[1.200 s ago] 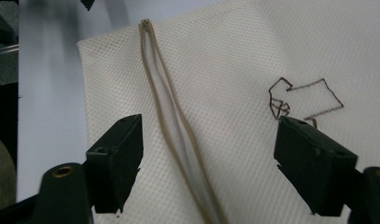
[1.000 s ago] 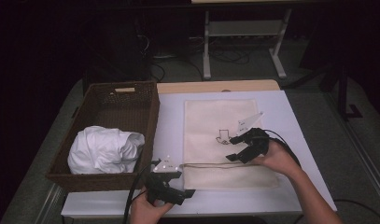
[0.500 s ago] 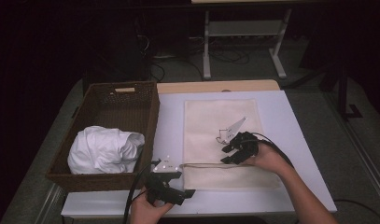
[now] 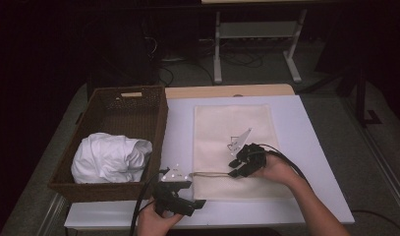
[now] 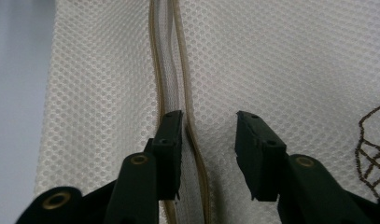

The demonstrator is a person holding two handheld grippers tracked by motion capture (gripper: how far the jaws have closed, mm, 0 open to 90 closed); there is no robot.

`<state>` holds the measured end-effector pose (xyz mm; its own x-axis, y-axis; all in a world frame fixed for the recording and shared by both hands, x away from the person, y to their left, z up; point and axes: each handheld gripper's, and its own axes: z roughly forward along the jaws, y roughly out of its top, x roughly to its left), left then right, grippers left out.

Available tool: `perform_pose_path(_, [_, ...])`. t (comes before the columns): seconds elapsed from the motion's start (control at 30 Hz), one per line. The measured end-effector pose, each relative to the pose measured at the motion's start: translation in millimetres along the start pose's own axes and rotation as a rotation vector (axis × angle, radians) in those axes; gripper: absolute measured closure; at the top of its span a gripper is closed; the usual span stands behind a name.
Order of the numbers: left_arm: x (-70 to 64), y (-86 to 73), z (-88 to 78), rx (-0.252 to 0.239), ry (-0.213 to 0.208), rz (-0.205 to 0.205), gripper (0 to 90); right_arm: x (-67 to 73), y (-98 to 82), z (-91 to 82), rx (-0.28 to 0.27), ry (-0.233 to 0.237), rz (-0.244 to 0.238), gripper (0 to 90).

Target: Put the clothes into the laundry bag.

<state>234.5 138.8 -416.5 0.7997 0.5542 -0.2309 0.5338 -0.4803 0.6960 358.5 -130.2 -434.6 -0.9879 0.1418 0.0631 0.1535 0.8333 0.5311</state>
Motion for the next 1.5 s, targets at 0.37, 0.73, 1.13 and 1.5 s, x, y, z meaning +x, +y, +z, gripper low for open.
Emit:
perform_pose_path(0.37, [1.2, 0.1, -1.5, -0.003, 0.004, 0.001, 19.7, -3.7, -0.3, -0.5, 0.005, 0.016, -0.009, 85.8])
perform_pose_path(0.73, [-0.4, 3.2, -4.0, -0.016, -0.002, -0.001, 19.7, -0.5, 4.2, -13.8, -0.018, 0.025, 0.011, 87.5])
perform_pose_path(1.13, [-0.7, 14.1, -11.0, -0.037, -0.054, -0.02, 19.7, -0.1, 13.4, -33.0, -0.059, 0.014, 0.024, 87.8])
perform_pose_path(1.5, [3.8, 38.6, -36.9, -0.033, -0.103, -0.041, 18.1, -2.4, 17.0, -38.4, -0.052, 0.009, 0.036, 87.7])
